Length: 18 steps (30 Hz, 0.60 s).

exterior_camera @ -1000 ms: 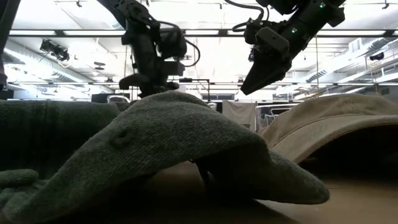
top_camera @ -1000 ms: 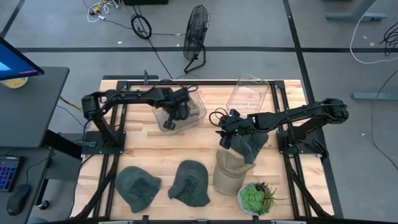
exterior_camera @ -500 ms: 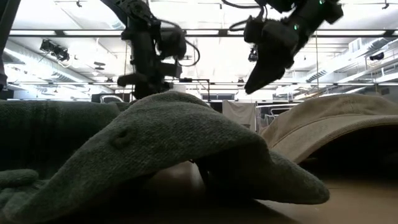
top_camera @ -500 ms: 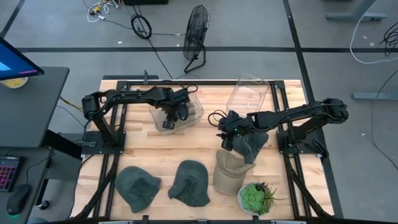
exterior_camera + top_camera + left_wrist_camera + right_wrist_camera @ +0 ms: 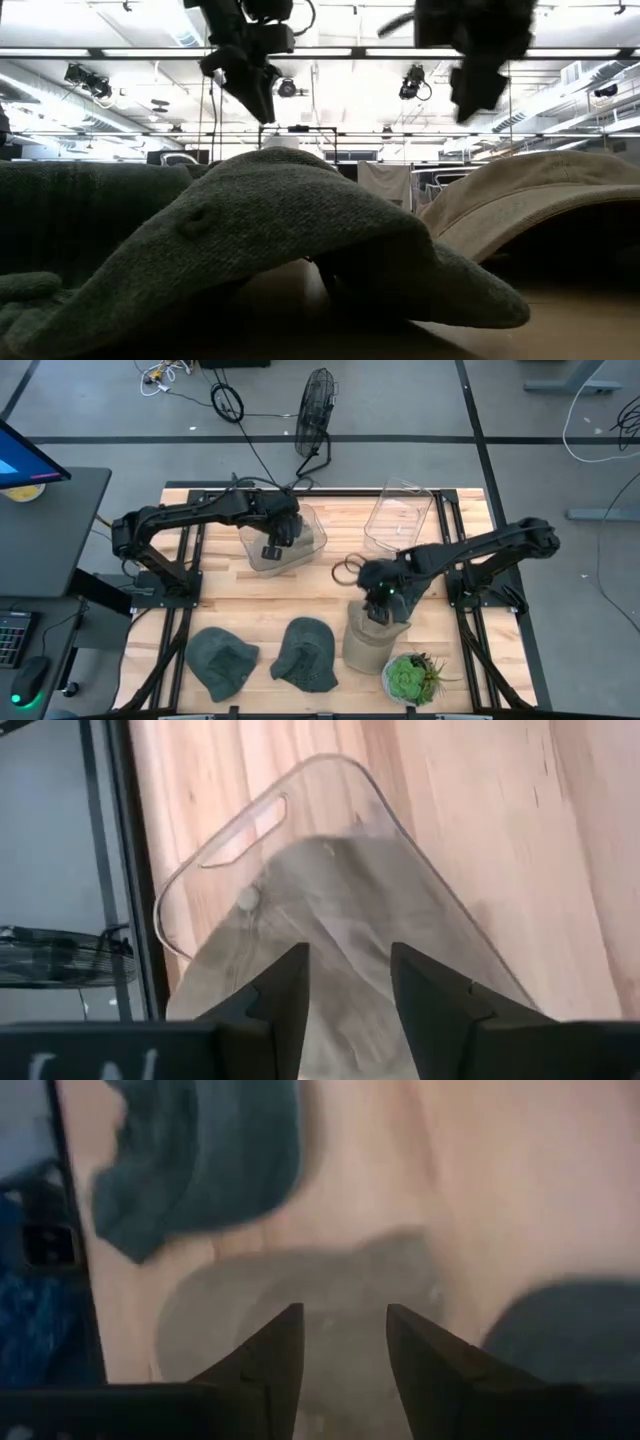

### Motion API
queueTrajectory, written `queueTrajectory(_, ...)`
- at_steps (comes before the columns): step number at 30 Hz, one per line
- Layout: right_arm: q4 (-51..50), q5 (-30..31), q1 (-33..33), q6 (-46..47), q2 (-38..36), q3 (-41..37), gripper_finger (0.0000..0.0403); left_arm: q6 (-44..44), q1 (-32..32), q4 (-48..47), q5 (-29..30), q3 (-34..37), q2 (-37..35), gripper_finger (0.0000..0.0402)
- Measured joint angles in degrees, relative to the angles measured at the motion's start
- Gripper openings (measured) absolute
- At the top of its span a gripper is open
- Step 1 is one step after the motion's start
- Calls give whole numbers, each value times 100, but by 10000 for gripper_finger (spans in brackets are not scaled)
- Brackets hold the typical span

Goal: Pick & Place hat
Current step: Put the brown cap into the left transparent bin

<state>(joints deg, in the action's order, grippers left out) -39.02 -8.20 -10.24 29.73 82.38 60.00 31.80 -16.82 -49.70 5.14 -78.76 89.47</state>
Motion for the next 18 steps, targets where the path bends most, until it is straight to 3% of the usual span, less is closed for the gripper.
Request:
queueTrajectory(4, 417, -388, -324, 324, 231, -196, 149, -393, 0, 108, -206, 1, 23, 138)
queueTrajectory(11, 791, -583, -698, 436, 996, -276, 149, -1020, 246, 227, -1653, 46, 61, 128)
queueTrajectory(18, 998, -325, -687, 886, 1469, -276, 143, -1321, 747, 251, -1704, 46, 61, 121)
